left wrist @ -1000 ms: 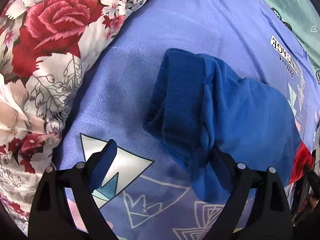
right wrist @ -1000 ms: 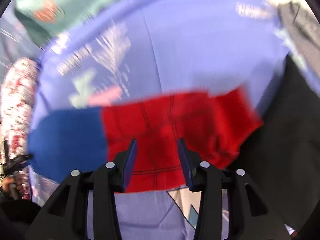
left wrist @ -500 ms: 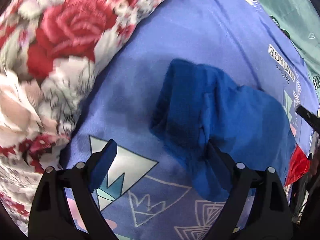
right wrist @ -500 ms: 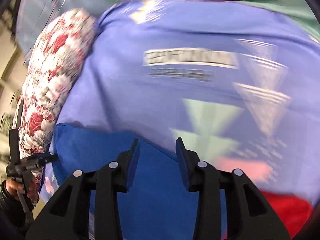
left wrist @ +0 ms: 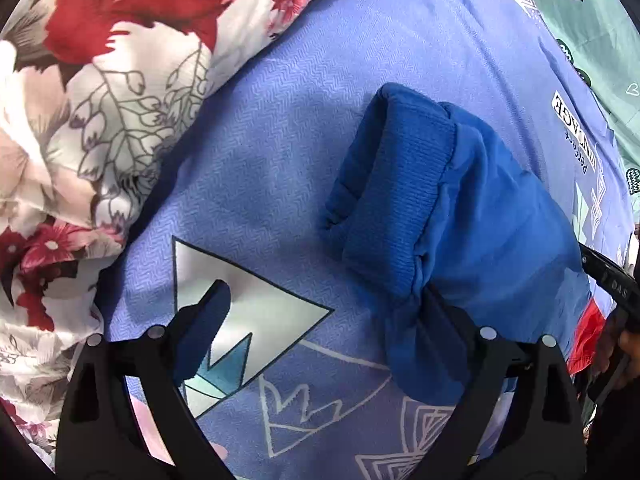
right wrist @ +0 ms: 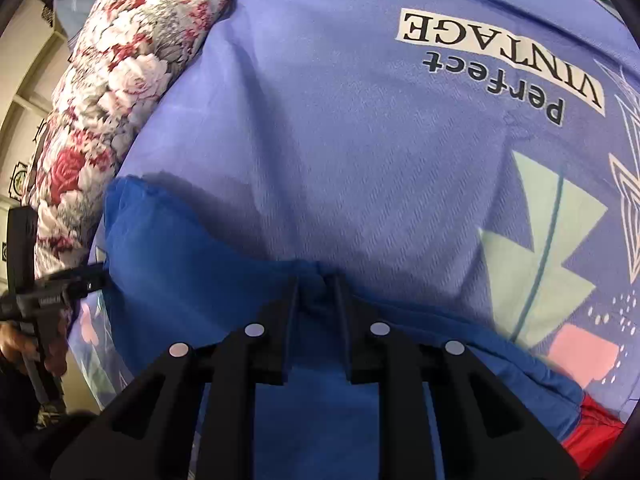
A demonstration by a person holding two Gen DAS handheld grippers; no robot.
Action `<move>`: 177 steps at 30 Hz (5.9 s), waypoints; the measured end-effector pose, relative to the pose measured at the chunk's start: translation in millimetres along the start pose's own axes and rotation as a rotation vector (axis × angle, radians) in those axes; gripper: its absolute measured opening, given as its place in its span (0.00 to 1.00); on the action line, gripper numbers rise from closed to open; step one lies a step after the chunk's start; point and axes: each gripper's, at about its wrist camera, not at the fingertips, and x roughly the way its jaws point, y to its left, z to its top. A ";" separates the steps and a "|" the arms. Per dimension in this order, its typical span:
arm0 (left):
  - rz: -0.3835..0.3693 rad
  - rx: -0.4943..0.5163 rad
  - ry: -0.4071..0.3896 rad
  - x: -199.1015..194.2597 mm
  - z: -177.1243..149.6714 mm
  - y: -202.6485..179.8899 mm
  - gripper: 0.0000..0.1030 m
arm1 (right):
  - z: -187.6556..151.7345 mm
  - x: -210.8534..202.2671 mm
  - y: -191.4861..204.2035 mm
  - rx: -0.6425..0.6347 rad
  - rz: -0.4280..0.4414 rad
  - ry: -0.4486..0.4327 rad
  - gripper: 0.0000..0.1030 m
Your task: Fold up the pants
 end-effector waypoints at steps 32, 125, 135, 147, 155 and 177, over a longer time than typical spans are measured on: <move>0.038 0.029 -0.014 5.9 33.6 -40.5 0.92 | 19.9 -6.4 -14.0 -0.056 -0.180 -0.179 0.26; -0.027 0.145 -0.055 -24.1 23.0 -77.6 0.92 | -155.5 -138.4 -43.9 0.238 0.106 -0.286 0.48; 0.014 0.171 -0.048 -23.4 19.3 -81.0 0.92 | -142.3 -95.3 -130.2 0.467 -0.180 -0.244 0.05; 0.018 0.114 -0.047 -23.7 19.7 -66.3 0.93 | -179.7 -104.4 -76.3 0.297 -0.159 -0.120 0.06; 0.015 0.080 -0.055 -30.0 25.9 -50.9 0.93 | -164.8 -93.6 -53.7 0.240 -0.153 -0.129 0.10; -0.117 -0.038 0.070 6.3 27.7 -41.4 0.90 | -171.9 -117.9 -53.4 0.351 -0.101 -0.218 0.61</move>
